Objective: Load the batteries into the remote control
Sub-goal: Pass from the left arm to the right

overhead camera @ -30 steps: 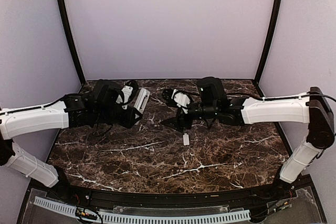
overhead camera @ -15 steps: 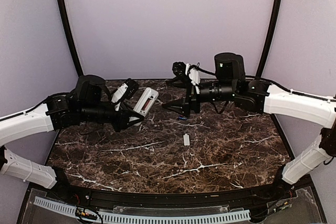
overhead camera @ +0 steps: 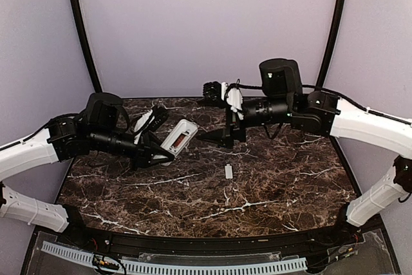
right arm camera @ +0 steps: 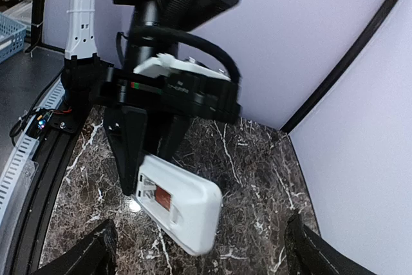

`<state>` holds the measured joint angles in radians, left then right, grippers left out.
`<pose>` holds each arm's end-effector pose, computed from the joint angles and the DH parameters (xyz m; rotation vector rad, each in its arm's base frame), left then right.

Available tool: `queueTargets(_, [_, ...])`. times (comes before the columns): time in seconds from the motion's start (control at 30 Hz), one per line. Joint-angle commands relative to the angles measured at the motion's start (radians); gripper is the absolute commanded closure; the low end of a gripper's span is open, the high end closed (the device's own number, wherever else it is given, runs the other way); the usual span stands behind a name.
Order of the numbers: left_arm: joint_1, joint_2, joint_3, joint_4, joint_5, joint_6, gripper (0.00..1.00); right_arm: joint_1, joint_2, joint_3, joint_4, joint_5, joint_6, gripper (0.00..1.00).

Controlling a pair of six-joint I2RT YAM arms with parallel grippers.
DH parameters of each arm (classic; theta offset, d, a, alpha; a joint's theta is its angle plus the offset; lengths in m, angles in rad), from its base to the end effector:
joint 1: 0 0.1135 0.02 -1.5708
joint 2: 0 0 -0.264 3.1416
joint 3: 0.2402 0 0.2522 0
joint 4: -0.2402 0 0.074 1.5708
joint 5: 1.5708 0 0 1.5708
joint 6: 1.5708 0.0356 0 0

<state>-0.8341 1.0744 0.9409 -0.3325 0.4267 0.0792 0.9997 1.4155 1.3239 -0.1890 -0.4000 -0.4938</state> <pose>0.1504 -0.1877 0.3247 1.1747 1.7567 -0.8977 0.1674 0.2861 0.3821 -1.4786 1.1779 0.7187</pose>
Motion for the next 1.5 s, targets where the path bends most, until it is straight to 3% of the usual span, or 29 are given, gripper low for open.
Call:
queueTargets(0.0, [-0.003,0.033,0.05,-0.078,0.049,-0.027,1.0,0.152,-0.068,-0.122,0.098,0.263,-0.406,0.1])
queueTargets(0.1, [-0.002,0.11,0.109,-0.125,0.11,-0.069,1.0,0.194,-0.064,-0.159,0.165,0.403,-0.666,0.05])
queueTargets(0.23, [-0.003,0.203,0.181,-0.226,0.144,-0.131,1.0,0.218,0.031,-0.048,0.024,0.521,-0.808,0.05])
queueTargets(0.4, [-0.003,0.224,0.188,-0.226,0.146,-0.138,1.0,0.229,0.096,-0.022,-0.022,0.599,-0.93,0.07])
queueTargets(0.57, [-0.003,0.221,0.182,-0.209,0.149,-0.135,1.0,0.234,0.132,0.024,-0.151,0.607,-0.933,0.1])
queueTargets(1.03, [-0.003,0.224,0.185,-0.2,0.122,-0.141,1.0,0.271,0.19,0.069,-0.279,0.537,-0.842,0.09])
queueTargets(1.23, [0.005,0.183,0.153,-0.161,0.104,-0.144,1.0,0.271,0.071,-0.035,-0.175,0.457,-0.754,0.08])
queueTargets(1.47, [0.006,0.196,0.159,-0.169,0.131,-0.145,1.0,0.271,0.033,-0.108,-0.11,0.548,-0.747,0.07])
